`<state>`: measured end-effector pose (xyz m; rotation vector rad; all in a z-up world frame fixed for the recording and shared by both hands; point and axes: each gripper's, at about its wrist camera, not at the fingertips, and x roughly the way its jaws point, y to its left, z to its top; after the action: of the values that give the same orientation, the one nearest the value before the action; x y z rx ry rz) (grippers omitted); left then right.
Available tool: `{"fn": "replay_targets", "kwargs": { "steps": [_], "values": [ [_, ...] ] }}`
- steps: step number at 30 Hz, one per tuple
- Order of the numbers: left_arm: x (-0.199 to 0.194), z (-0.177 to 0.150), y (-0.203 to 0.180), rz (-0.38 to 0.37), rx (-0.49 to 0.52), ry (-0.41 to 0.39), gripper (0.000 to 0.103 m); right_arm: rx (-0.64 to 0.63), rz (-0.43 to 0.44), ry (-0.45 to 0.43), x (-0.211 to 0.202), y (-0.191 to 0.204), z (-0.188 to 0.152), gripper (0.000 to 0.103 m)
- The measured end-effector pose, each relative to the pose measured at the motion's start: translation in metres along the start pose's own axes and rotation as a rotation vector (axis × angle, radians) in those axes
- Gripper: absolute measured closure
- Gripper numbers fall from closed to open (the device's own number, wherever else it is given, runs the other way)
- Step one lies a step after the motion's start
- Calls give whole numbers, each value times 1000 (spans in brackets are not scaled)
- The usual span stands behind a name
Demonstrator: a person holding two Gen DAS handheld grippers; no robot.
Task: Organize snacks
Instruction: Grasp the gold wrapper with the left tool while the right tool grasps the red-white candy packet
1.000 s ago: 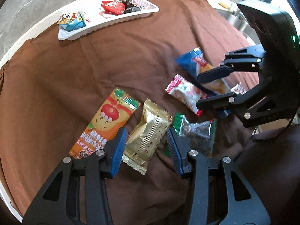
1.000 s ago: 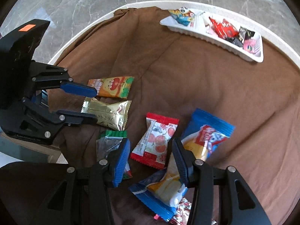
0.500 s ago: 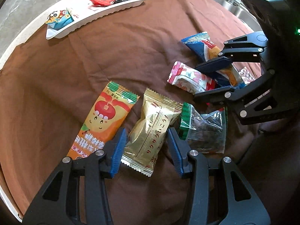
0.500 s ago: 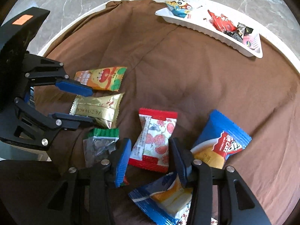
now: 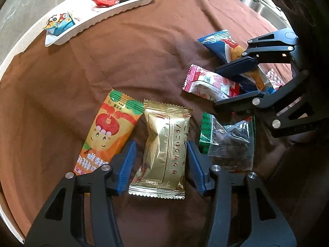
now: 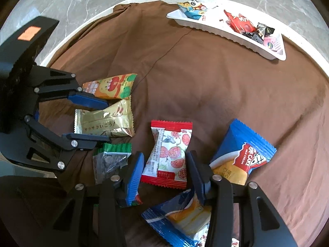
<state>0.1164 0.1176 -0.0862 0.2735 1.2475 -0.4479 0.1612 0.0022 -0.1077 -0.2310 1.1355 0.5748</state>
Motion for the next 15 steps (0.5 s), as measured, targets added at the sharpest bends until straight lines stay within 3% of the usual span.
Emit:
{"fn": "replay_targets", "kwargs": {
  "steps": [7, 12, 13, 15],
  "values": [
    [4, 1, 7, 21, -42, -5, 37, 2, 2, 2, -1, 0, 0, 53],
    [5, 1, 10, 23, -54, -12, 36, -22, -38, -7, 0, 6, 1, 54],
    [5, 1, 9, 24, -52, -13, 36, -28, -64, -12, 0, 7, 0, 59],
    [1, -6, 9, 21, -52, -16, 38, -40, -80, -20, 0, 9, -1, 60]
  ]
}}
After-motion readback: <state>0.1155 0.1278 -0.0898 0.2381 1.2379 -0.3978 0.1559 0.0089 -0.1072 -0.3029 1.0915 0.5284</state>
